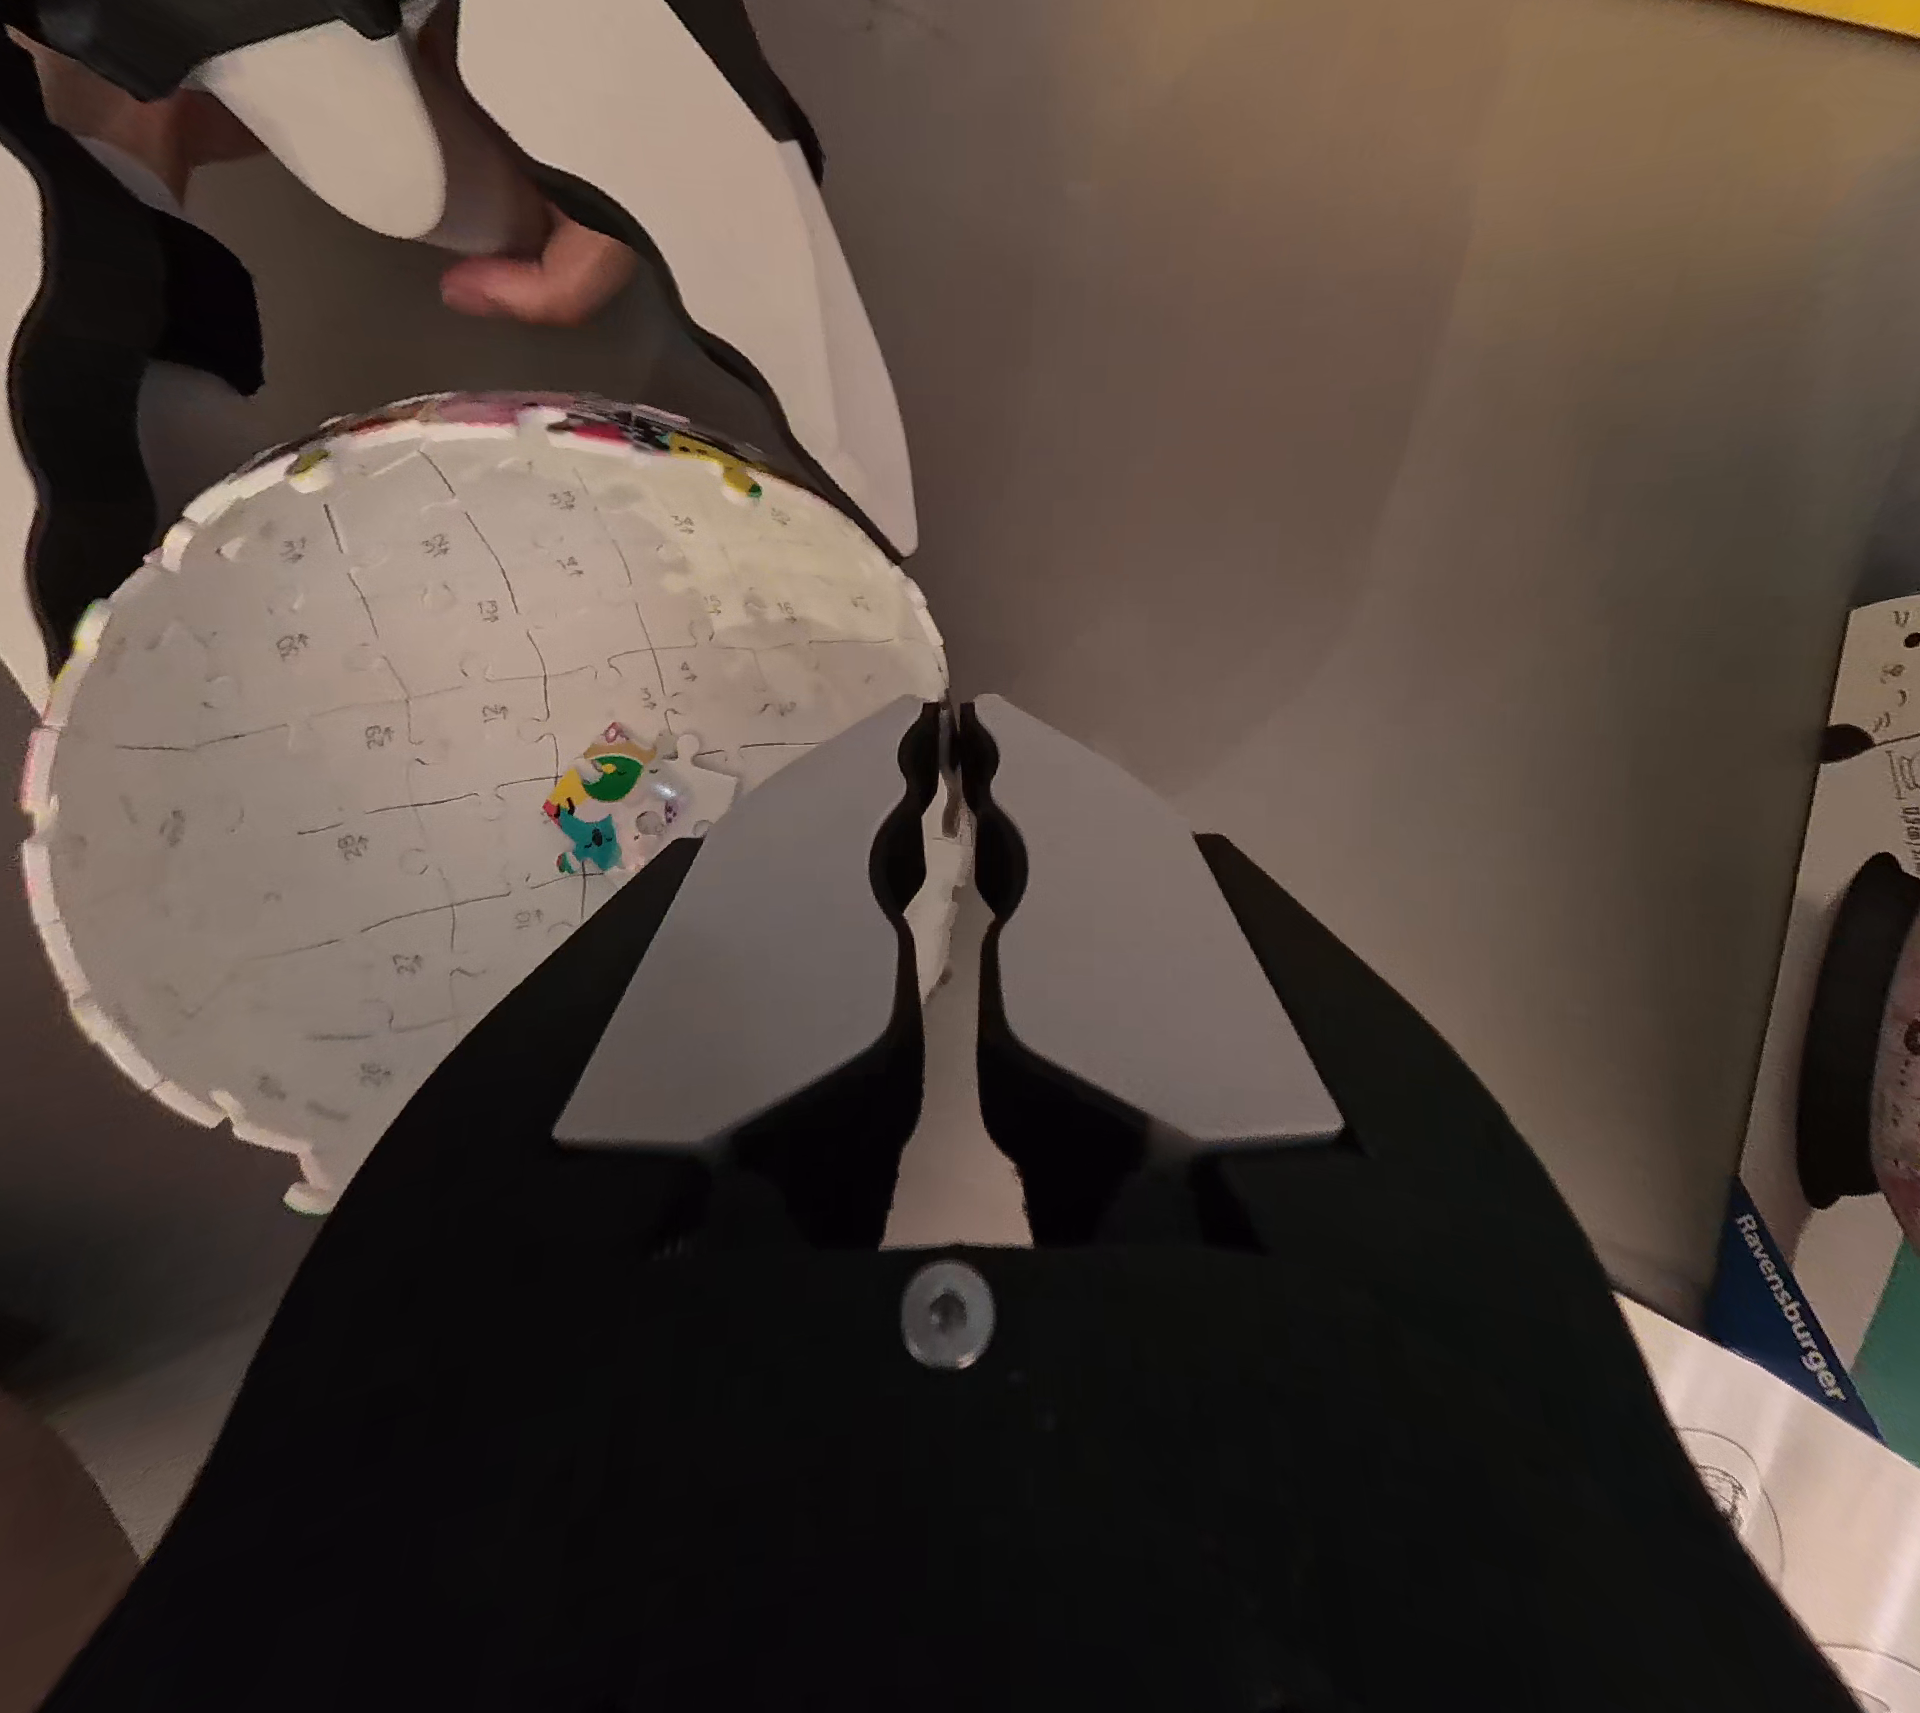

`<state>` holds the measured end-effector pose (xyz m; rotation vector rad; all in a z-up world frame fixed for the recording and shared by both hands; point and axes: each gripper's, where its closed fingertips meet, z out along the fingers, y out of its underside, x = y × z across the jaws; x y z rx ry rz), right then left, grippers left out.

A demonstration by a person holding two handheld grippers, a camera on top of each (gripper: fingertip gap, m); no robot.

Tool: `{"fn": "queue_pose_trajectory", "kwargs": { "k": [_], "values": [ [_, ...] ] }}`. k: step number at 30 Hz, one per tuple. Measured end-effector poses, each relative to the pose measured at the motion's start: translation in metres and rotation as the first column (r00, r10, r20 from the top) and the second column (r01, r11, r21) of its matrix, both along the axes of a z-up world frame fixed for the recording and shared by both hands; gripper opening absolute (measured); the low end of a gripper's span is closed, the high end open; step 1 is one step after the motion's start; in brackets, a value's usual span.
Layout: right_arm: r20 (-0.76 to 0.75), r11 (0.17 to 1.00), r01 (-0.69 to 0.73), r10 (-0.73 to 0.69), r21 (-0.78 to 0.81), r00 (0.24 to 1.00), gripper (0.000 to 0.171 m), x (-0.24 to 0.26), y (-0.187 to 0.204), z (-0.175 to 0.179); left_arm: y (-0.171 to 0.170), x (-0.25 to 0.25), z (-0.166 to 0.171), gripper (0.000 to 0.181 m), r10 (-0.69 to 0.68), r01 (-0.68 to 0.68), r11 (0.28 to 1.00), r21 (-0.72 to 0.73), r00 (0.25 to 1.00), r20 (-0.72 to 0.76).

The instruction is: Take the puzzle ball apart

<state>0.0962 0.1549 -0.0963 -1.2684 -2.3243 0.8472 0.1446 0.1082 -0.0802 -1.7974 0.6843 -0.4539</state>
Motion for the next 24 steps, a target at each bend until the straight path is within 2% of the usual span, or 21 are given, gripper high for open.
{"fn": "queue_pose_trajectory", "kwargs": {
  "k": [9,13,24],
  "values": [
    [0.065,0.989,0.086,-0.079,-0.12,0.995,0.005,-0.0007,0.0032,-0.0003,0.0012,0.0011,-0.0009,0.121,-0.02,0.02,1.0,0.0,1.0,0.002],
    [0.0,0.999,0.013,-0.013,-0.052,1.0,0.005,0.0016,0.0014,0.0003,0.0012,0.0012,-0.0009,0.121,-0.015,0.015,1.0,0.001,1.0,-0.006],
    [0.053,0.999,0.04,-0.041,0.022,0.998,0.005,0.0051,0.0048,-0.0033,0.0015,0.0007,-0.0011,0.121,-0.013,0.013,1.0,0.004,1.0,0.001]
  ]
}}
